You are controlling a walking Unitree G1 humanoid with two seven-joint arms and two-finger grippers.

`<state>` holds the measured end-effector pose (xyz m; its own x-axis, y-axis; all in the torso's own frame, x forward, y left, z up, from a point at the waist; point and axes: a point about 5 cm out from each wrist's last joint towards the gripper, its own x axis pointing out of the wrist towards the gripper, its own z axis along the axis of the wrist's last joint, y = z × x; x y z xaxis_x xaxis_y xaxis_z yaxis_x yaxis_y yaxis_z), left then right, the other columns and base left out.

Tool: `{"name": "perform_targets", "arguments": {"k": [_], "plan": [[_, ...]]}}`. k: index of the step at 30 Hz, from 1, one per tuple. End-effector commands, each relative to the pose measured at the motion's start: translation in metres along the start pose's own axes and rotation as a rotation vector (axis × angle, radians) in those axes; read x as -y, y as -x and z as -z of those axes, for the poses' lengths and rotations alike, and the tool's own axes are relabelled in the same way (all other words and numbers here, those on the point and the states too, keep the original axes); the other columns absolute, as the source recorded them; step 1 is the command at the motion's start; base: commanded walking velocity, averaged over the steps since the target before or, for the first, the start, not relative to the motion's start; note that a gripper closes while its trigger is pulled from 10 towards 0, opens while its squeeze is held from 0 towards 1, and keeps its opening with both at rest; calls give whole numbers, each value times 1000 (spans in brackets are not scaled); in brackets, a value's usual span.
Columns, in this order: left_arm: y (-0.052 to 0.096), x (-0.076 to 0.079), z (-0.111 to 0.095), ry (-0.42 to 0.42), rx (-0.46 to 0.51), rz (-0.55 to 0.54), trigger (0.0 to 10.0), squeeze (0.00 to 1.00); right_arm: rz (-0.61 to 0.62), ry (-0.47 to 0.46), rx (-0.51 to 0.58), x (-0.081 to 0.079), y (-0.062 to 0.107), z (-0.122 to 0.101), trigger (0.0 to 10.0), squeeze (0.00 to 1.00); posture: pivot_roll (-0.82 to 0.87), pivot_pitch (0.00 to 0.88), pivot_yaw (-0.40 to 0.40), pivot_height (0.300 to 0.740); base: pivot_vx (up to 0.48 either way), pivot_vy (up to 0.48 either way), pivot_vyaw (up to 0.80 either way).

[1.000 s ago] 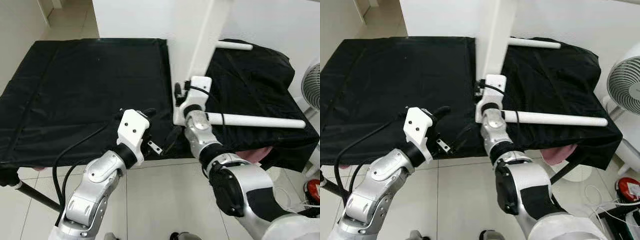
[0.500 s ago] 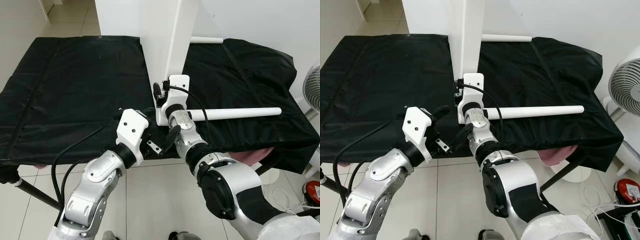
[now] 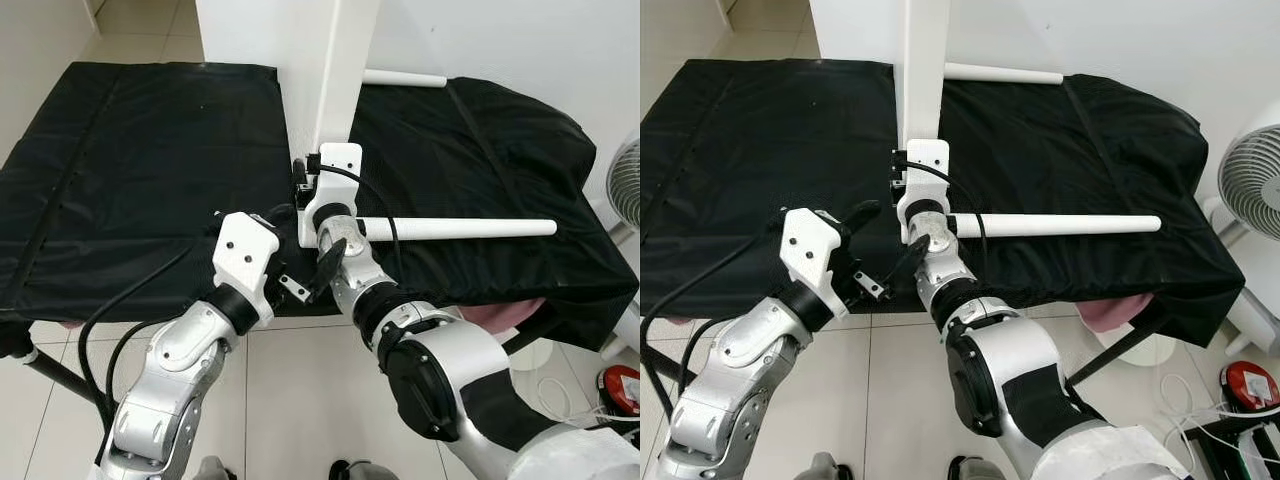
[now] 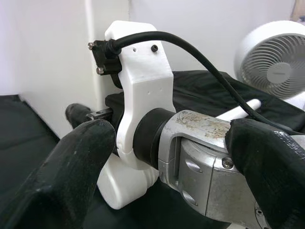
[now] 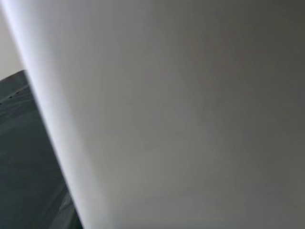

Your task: Building children table

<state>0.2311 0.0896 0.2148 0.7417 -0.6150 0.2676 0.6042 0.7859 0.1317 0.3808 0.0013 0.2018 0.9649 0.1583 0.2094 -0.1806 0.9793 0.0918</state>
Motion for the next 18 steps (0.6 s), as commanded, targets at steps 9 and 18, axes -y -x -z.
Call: {"name": "perform_targets", "arguments": {"k": [9,18], "plan": [[-1,15,3,80,-55,99,10000,0,-176,15,39,-66,18,-4,10000,1000,140,94,-75,740,0,0,0],[4,16,2,64,-89,163,10000,0,-169,54,49,-64,22,2,10000,0,129,90,-67,740,0,0,0]]}}
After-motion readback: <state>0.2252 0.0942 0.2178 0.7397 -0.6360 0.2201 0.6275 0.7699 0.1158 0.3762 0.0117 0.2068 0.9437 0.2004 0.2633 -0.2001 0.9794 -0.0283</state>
